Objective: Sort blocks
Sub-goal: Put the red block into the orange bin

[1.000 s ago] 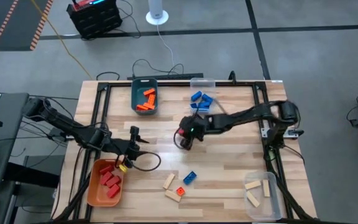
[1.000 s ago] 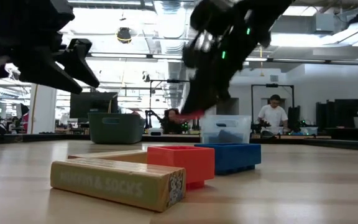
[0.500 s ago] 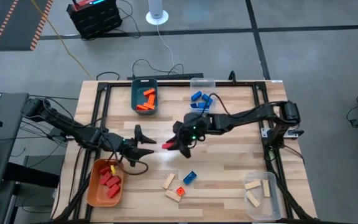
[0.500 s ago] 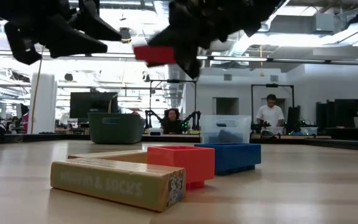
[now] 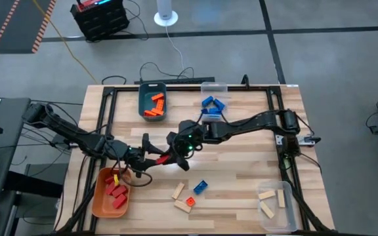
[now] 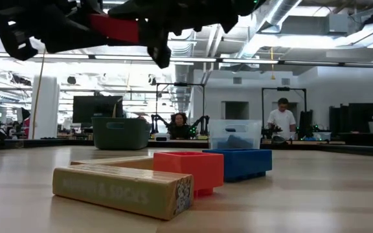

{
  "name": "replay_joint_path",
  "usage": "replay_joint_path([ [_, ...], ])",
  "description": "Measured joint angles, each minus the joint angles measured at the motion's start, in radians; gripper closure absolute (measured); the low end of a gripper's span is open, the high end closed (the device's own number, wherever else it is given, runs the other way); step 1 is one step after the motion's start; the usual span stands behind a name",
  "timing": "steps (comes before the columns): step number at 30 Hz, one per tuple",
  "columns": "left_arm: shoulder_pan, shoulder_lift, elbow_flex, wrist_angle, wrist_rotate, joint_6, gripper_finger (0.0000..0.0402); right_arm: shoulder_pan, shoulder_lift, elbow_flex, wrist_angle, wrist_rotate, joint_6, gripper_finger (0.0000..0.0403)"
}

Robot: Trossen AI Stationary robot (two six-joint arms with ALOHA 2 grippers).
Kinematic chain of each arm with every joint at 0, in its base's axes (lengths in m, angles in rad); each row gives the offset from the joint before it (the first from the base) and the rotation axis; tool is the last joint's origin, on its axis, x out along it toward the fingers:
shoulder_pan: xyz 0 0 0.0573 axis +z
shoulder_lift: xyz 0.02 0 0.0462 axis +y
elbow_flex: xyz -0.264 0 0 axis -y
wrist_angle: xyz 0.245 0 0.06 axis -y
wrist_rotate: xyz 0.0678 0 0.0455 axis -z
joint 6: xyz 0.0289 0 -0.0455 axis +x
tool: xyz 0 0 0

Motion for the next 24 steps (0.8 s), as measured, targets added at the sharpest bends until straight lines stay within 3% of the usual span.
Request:
replay_joint_path([
  [9,0.000,-0.002,0.000,0.032,-0.013,-0.008,0.0191,-0.011,0.019,0.039,-0.001,0.002,0.033,0.0316],
  [15,-0.042,-0.007,0.000,0.048,-0.161,0.056,0.0191,-0.030,0.015,0.044,-0.046,0.021,0.053,0.0316],
  [24,-0.074,-0.085,0.000,0.052,-0.219,0.146,0.0191,-0.070,-0.037,0.044,-0.074,-0.039,0.031,0.0316],
])
